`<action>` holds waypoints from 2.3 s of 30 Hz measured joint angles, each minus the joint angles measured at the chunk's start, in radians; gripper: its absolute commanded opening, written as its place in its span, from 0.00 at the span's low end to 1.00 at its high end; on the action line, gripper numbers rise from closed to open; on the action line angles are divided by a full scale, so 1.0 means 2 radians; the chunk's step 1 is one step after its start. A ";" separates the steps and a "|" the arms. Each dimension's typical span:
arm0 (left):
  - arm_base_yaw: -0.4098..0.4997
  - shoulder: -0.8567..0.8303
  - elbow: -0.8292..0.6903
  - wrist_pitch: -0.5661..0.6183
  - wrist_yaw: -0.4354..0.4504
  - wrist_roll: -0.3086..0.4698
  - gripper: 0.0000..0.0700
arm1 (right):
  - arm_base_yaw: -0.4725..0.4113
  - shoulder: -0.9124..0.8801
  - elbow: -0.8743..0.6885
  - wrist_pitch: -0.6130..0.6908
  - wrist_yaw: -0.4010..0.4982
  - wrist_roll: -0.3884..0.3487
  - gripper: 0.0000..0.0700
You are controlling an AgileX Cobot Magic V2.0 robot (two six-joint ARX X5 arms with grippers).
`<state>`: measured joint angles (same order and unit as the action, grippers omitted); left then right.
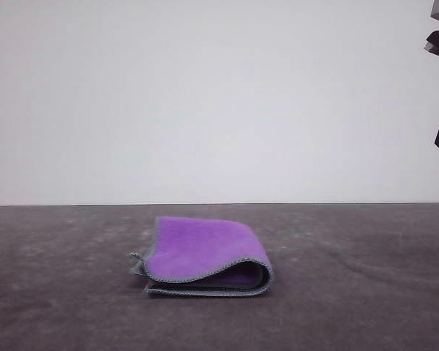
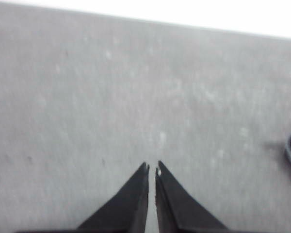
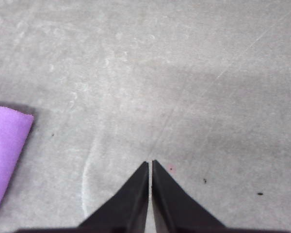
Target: Fold clothes
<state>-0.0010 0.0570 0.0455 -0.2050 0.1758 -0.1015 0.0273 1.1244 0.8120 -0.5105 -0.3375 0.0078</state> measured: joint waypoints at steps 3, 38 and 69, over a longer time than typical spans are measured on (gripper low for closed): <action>0.000 -0.027 -0.001 0.002 -0.004 -0.002 0.02 | 0.000 0.000 0.000 0.000 0.000 0.000 0.01; 0.000 -0.026 -0.001 0.002 -0.010 -0.008 0.02 | -0.006 -0.081 -0.048 0.094 0.046 -0.032 0.01; 0.000 -0.026 -0.001 0.002 -0.011 -0.008 0.02 | -0.008 -0.559 -0.395 0.164 0.171 -0.017 0.01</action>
<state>-0.0010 0.0055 0.0433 -0.2001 0.1547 -0.1173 0.0113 0.0067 0.0219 -0.1825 0.0040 -0.0261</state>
